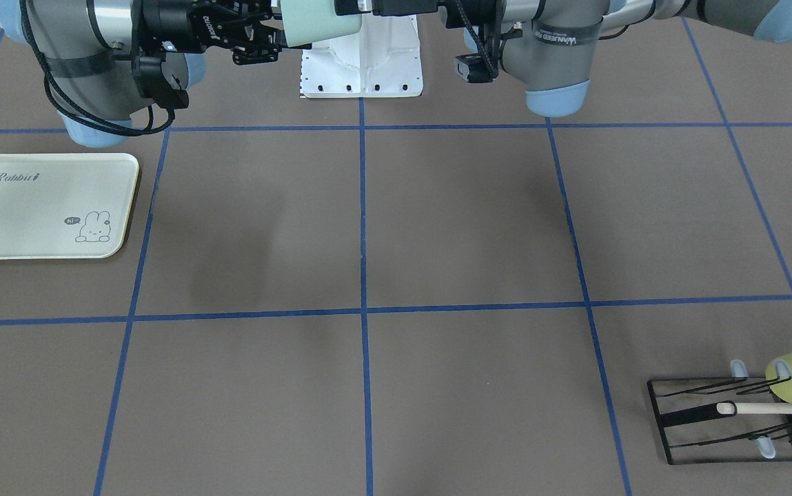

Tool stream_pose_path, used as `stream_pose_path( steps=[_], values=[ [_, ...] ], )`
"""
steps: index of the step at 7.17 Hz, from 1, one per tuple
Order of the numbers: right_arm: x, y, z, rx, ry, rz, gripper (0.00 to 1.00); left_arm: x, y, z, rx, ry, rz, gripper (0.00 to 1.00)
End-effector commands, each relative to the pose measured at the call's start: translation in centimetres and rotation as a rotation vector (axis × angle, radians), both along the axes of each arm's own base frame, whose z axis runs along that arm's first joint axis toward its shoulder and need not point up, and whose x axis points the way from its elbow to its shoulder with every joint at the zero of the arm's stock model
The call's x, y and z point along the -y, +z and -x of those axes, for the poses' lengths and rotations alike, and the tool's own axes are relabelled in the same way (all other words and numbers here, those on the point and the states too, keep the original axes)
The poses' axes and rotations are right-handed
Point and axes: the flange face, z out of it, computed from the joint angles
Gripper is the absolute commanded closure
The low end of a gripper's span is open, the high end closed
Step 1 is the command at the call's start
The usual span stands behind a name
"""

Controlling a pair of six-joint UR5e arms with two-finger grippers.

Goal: Left arm grabs green cup and hands to right arm on tray

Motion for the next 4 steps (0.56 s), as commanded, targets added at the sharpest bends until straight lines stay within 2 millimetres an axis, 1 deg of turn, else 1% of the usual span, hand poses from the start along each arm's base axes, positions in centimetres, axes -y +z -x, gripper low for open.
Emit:
stream_pose_path(
  steps=[1, 2, 3, 4],
  values=[
    [-0.19, 0.08, 0.0, 0.004, -0.003, -0.002, 0.55, -0.01, -0.12, -0.2, 0.003, 0.002, 0.004, 1.0],
    [-0.25, -0.01, -0.09, 0.007, -0.003, -0.004, 0.68, -0.06, -0.12, -0.25, 0.003, 0.003, 0.004, 1.0],
    [-0.25, -0.02, -0.09, 0.007, -0.003, -0.004, 0.78, -0.16, -0.13, -0.36, 0.002, 0.004, 0.004, 1.0],
    [-0.39, 0.13, -0.28, 0.022, -0.002, -0.014, 0.84, -0.08, -0.31, -0.49, 0.001, 0.004, 0.003, 1.0]
  ],
)
